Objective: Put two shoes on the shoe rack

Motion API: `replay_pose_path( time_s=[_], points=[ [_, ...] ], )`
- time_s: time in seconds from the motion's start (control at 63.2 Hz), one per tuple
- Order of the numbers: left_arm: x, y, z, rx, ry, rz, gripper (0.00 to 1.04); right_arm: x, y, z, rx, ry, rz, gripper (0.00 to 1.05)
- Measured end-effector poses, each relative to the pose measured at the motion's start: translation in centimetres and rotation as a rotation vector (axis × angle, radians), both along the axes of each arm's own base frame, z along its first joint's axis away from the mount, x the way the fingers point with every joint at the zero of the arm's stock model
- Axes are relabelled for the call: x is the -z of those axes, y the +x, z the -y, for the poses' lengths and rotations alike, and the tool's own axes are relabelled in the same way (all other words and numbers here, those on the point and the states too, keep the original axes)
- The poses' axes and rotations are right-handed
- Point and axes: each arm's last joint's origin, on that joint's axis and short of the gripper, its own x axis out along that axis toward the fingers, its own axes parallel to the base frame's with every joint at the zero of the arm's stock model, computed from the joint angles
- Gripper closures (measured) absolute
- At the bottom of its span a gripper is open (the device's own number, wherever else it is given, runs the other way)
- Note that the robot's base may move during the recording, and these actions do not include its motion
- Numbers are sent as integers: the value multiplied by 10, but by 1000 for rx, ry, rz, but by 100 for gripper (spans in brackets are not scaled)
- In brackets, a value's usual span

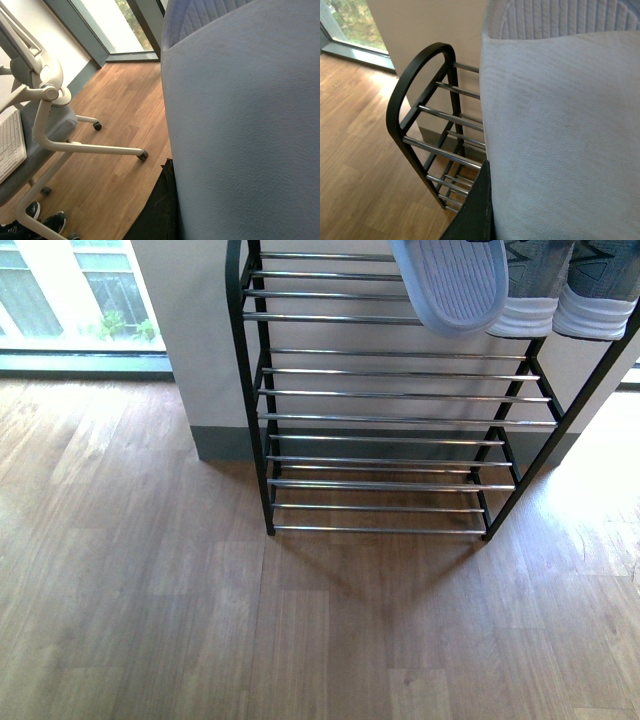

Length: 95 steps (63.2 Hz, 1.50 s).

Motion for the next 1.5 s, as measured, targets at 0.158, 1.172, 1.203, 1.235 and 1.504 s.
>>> replay_pose_path(
  time_s=[0.158, 1.172, 1.203, 1.235, 1.504],
  points=[
    [0, 0, 0, 0, 0, 0, 103, 1, 0, 1, 3, -2, -5, 103],
    [0, 0, 0, 0, 0, -1, 103, 35, 14, -19, 54, -32, -259, 103],
    [0, 0, 0, 0, 0, -1, 103, 36, 16, -20, 60, -36, -255, 103],
    [0, 0, 0, 0, 0, -1, 103, 37, 21, -22, 72, -45, -246, 103],
    [0, 0, 0, 1, 0, -1, 103, 53, 58, -24, 172, -140, -263, 103]
  ],
)
